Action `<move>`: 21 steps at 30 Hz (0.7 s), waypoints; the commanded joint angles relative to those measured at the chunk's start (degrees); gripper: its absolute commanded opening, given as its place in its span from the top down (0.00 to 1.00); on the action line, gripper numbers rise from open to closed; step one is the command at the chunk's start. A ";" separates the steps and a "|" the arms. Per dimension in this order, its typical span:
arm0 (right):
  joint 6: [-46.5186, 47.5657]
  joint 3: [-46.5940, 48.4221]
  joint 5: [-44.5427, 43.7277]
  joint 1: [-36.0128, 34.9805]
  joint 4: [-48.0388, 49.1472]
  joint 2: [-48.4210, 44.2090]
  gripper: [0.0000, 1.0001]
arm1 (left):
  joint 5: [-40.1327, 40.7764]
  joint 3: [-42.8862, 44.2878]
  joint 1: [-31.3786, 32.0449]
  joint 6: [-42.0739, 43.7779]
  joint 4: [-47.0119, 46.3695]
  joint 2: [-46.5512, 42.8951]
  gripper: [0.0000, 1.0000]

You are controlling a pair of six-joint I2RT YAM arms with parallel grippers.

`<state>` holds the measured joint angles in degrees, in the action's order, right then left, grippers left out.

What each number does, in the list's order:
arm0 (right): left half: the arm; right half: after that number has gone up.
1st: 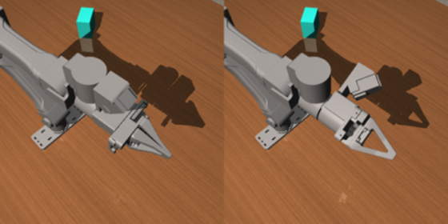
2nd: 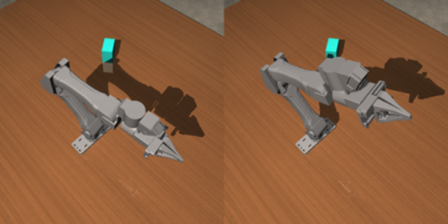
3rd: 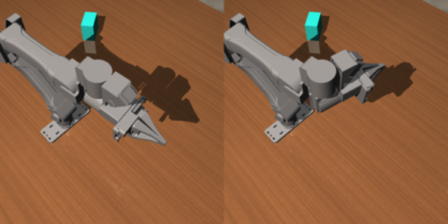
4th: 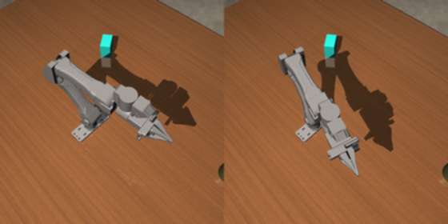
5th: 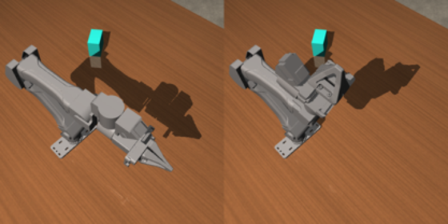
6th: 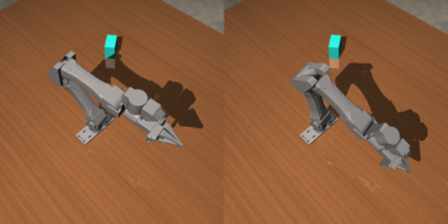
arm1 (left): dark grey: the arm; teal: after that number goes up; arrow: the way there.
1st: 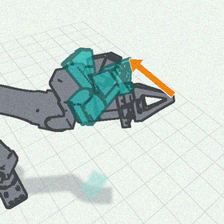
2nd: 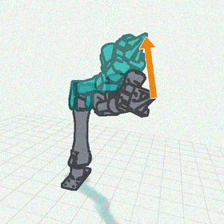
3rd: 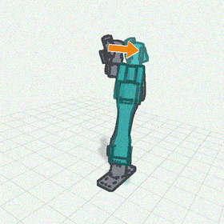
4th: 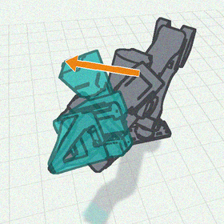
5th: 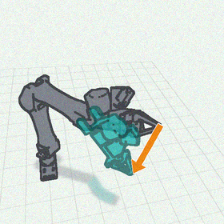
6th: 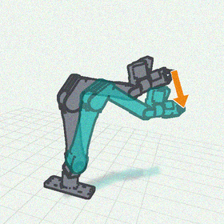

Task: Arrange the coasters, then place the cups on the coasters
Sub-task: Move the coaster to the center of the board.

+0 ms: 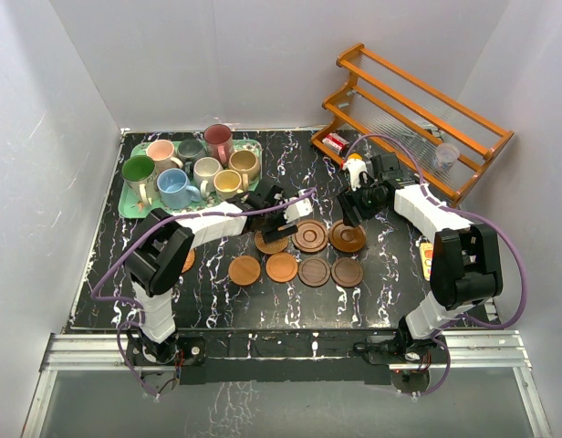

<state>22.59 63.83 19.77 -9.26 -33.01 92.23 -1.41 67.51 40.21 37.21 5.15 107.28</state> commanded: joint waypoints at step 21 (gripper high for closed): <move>0.72 0.41 0.53 0.96 0.51 -1.54 0.33 | 0.92 1.50 -0.23 1.90 2.47 3.83 0.22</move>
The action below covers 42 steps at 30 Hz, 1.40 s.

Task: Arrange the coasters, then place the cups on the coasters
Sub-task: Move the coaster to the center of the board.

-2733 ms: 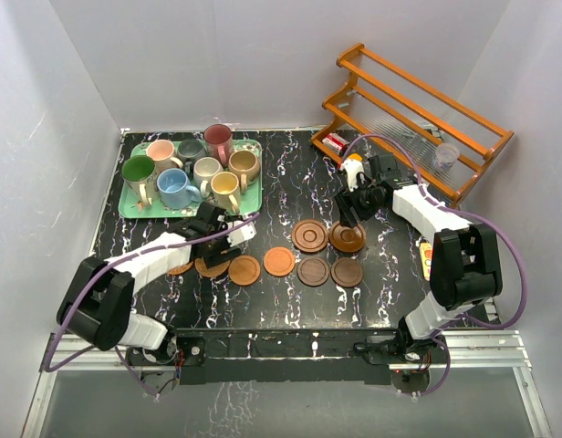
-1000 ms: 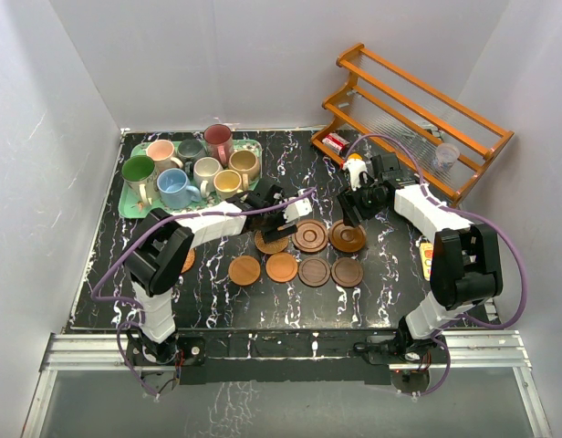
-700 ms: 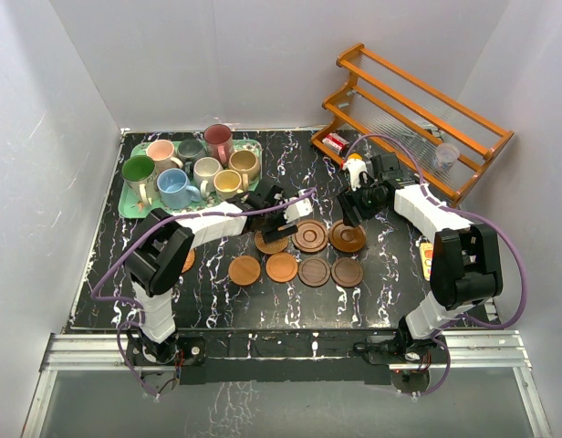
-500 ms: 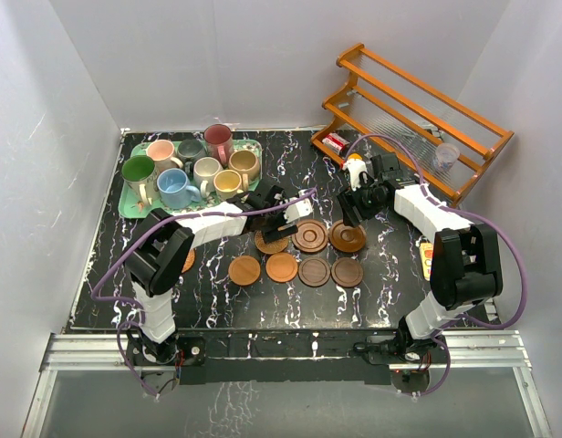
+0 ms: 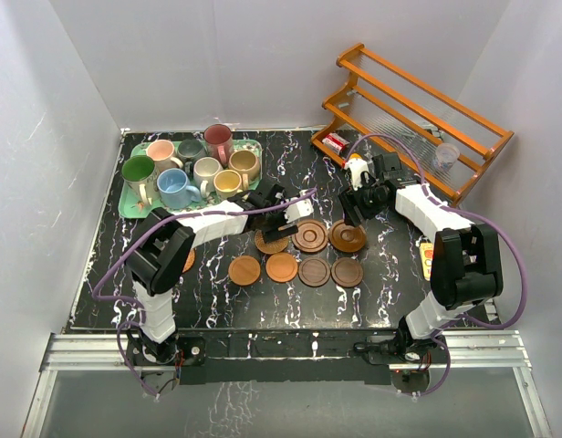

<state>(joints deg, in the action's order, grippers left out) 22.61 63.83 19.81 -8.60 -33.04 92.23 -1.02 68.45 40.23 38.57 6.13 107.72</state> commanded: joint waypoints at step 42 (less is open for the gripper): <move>0.98 0.59 0.30 0.87 0.07 -0.73 0.33 | -17.65 -1.74 3.37 1.02 12.15 -9.92 0.21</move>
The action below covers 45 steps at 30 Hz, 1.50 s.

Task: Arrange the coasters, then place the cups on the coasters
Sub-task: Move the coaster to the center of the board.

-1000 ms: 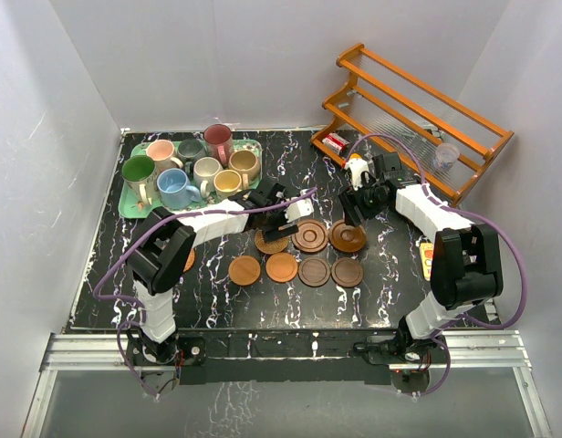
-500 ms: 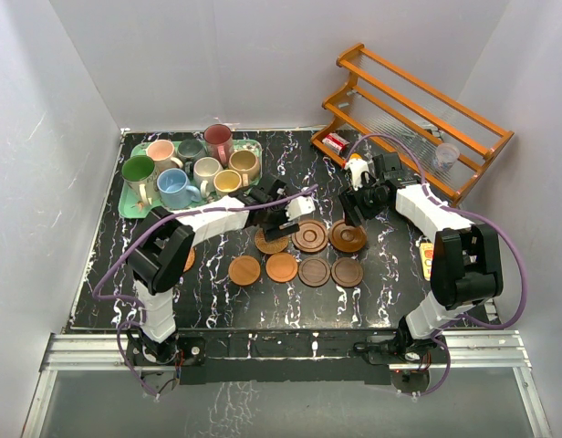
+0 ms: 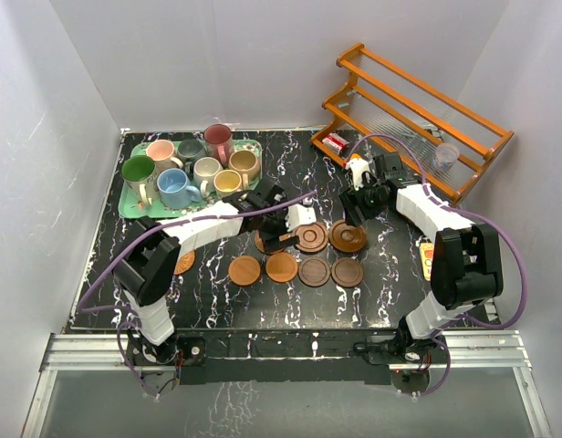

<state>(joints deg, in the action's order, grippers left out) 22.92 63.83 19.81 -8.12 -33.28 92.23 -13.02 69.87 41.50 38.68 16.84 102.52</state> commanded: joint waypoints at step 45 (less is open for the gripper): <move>0.97 0.59 0.58 0.71 -0.12 0.04 0.32 | 4.99 -17.25 6.73 4.30 1.90 -9.84 0.22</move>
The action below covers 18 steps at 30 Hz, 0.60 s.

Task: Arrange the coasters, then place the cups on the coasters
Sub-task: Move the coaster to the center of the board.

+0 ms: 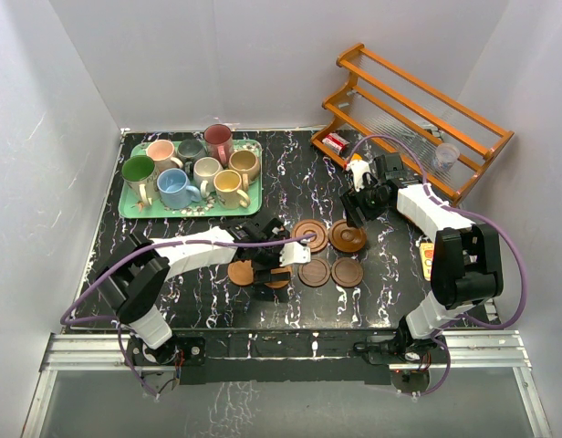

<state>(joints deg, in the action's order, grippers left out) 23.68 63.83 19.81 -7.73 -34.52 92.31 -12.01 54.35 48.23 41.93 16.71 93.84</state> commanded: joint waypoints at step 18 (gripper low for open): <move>0.30 0.68 0.58 0.26 1.03 0.19 0.31 | 2.83 -0.71 -0.24 0.27 3.04 -2.64 0.22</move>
<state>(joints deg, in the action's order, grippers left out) 23.68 63.83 19.84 -7.73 -34.52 92.38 -9.69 53.84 48.18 42.00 16.34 93.14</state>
